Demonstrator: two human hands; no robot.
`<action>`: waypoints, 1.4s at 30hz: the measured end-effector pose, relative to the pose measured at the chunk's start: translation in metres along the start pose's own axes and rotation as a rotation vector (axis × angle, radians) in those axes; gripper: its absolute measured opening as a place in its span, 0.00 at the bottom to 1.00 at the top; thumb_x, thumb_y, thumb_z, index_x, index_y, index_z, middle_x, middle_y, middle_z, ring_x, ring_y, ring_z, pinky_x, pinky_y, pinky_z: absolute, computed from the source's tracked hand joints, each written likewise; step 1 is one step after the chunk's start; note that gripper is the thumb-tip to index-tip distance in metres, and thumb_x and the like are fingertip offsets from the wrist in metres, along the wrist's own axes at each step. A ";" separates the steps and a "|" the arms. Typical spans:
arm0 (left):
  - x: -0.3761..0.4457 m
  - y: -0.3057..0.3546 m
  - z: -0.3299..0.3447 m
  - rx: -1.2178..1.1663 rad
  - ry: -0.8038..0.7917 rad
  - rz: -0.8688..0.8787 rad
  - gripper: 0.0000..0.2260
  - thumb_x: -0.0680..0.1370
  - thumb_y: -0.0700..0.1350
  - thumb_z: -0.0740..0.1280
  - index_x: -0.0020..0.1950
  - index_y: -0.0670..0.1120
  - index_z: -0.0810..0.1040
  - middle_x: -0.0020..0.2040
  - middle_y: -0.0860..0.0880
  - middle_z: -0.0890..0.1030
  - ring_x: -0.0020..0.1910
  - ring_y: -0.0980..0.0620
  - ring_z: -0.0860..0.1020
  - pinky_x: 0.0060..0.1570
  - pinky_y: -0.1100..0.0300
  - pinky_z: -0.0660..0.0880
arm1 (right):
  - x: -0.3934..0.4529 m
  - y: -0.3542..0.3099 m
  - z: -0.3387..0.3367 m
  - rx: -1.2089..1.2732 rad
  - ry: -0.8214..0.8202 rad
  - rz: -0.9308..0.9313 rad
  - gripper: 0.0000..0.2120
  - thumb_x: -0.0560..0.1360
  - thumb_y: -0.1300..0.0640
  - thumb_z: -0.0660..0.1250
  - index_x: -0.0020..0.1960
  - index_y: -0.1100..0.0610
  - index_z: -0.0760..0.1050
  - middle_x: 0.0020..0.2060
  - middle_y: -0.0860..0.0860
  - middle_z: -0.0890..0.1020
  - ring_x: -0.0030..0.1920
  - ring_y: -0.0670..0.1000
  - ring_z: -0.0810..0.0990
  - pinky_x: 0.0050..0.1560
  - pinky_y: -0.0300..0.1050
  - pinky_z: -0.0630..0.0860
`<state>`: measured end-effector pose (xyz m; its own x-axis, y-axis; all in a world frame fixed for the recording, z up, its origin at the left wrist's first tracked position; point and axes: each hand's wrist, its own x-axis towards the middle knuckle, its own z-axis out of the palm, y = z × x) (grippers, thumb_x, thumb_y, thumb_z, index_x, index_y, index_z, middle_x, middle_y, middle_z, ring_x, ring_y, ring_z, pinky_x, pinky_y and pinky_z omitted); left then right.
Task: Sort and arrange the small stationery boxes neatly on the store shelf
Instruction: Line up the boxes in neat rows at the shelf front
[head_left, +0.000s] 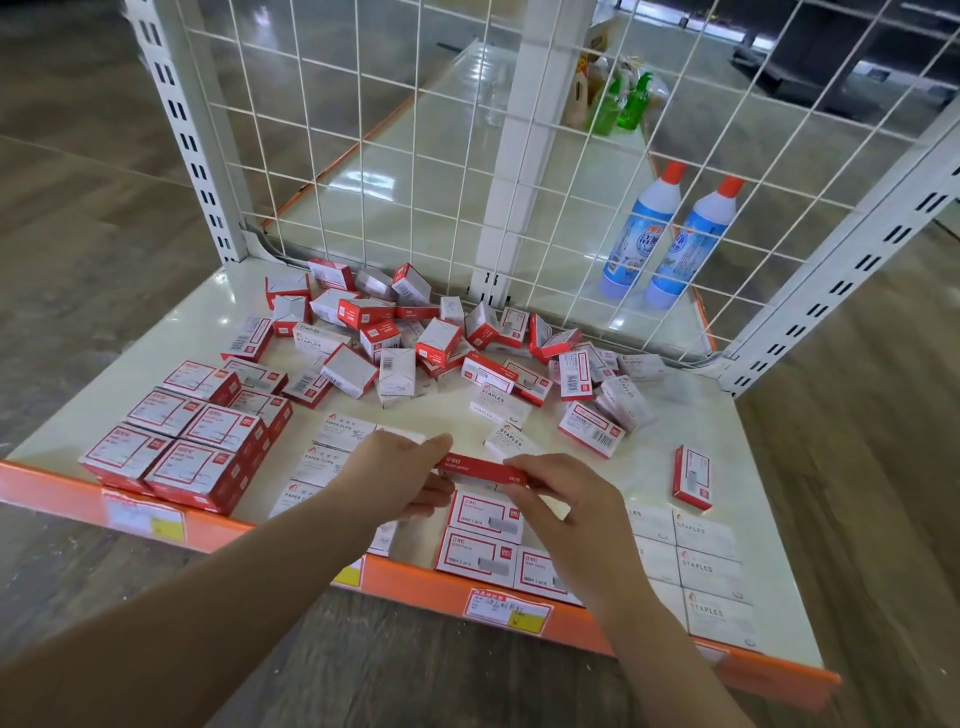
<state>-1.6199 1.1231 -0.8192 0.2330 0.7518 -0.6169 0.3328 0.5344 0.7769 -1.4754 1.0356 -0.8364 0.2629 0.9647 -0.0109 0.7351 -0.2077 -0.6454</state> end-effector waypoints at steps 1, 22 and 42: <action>0.000 0.000 -0.001 -0.039 0.001 -0.020 0.11 0.78 0.45 0.65 0.43 0.37 0.78 0.36 0.42 0.83 0.35 0.48 0.81 0.43 0.56 0.79 | 0.000 -0.001 0.000 -0.013 -0.006 -0.014 0.14 0.76 0.50 0.62 0.61 0.48 0.74 0.59 0.42 0.76 0.52 0.36 0.69 0.57 0.30 0.68; -0.002 0.000 0.003 -0.012 -0.130 0.040 0.10 0.74 0.31 0.66 0.51 0.42 0.72 0.42 0.46 0.82 0.41 0.48 0.81 0.41 0.59 0.81 | 0.004 0.014 -0.002 0.164 -0.033 0.114 0.20 0.72 0.59 0.70 0.57 0.42 0.68 0.53 0.36 0.75 0.54 0.40 0.75 0.59 0.35 0.72; 0.008 -0.011 0.015 0.247 -0.119 0.165 0.07 0.76 0.36 0.65 0.48 0.47 0.71 0.44 0.48 0.81 0.42 0.50 0.81 0.39 0.62 0.79 | -0.002 0.025 -0.011 0.069 -0.104 0.116 0.16 0.73 0.56 0.69 0.58 0.44 0.70 0.55 0.39 0.78 0.55 0.41 0.76 0.60 0.34 0.72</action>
<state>-1.6081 1.1174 -0.8348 0.4031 0.7621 -0.5067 0.4900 0.2879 0.8228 -1.4507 1.0265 -0.8439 0.2742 0.9474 -0.1652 0.6581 -0.3101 -0.6861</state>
